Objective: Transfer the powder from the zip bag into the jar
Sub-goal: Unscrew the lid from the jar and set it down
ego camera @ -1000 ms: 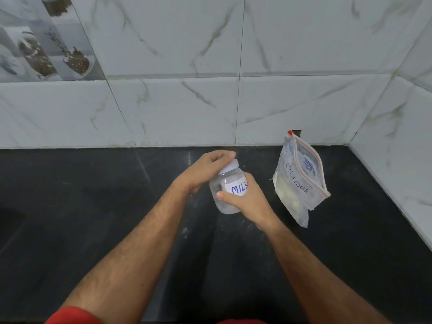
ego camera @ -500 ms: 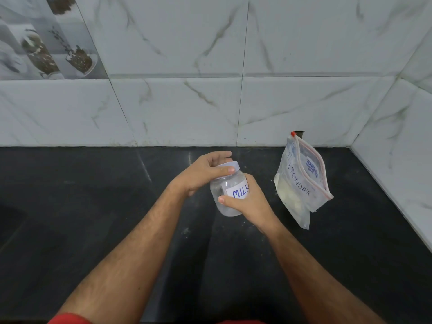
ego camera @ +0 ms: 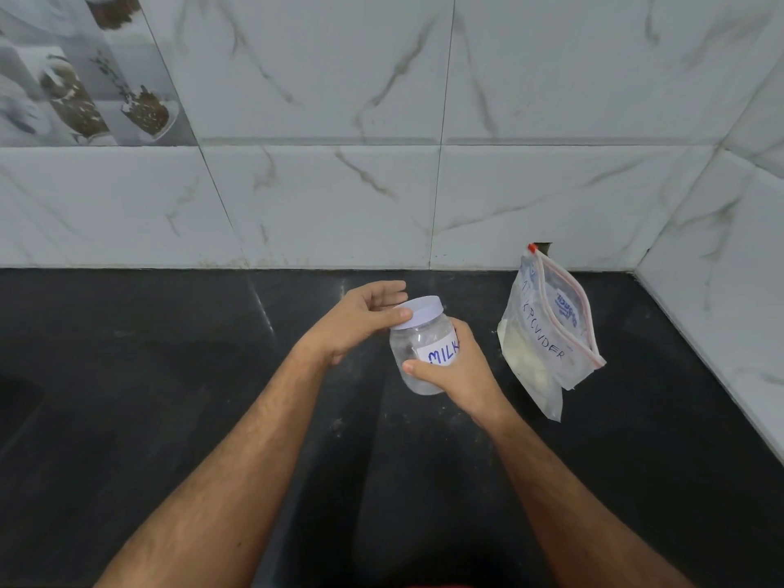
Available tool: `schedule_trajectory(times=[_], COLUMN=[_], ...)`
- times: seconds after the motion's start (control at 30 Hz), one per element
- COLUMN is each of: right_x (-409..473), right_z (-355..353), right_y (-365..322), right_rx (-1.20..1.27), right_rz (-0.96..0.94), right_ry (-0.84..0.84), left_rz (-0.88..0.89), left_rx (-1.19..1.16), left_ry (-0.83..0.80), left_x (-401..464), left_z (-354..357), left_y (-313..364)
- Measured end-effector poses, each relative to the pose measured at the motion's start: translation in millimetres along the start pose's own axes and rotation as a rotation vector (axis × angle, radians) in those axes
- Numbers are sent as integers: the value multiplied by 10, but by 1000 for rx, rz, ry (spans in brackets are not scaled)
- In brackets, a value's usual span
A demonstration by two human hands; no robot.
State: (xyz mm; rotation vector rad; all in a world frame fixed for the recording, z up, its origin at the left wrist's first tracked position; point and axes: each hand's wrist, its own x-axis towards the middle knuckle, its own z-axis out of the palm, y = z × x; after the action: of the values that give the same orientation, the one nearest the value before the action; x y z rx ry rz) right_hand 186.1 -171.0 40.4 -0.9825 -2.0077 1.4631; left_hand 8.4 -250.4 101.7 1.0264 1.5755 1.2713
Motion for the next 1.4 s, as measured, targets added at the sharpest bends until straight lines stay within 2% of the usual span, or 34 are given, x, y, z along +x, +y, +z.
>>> schedule_trajectory(times=[0.2, 0.6, 0.8, 1.2, 1.4], right_x=[-48, -84, -143, -138, -171], right_z=[70, -29, -25, -180, -143], right_y=[-4, -60, -88, -137, -155], right_rx=[-6, -48, -6, -9, -18], right_rz=[-4, -3, -27, 2, -25], right_ry=[20, 41, 36, 60, 47], left_rz=[44, 49, 80, 49, 63], left_rx=[47, 159, 124, 169, 159], left_ry=[-68, -13, -92, -14, -104], left_x=[29, 10, 46, 16, 61], left_z=[144, 6, 211, 71, 240], left_y=[118, 143, 207, 224, 312])
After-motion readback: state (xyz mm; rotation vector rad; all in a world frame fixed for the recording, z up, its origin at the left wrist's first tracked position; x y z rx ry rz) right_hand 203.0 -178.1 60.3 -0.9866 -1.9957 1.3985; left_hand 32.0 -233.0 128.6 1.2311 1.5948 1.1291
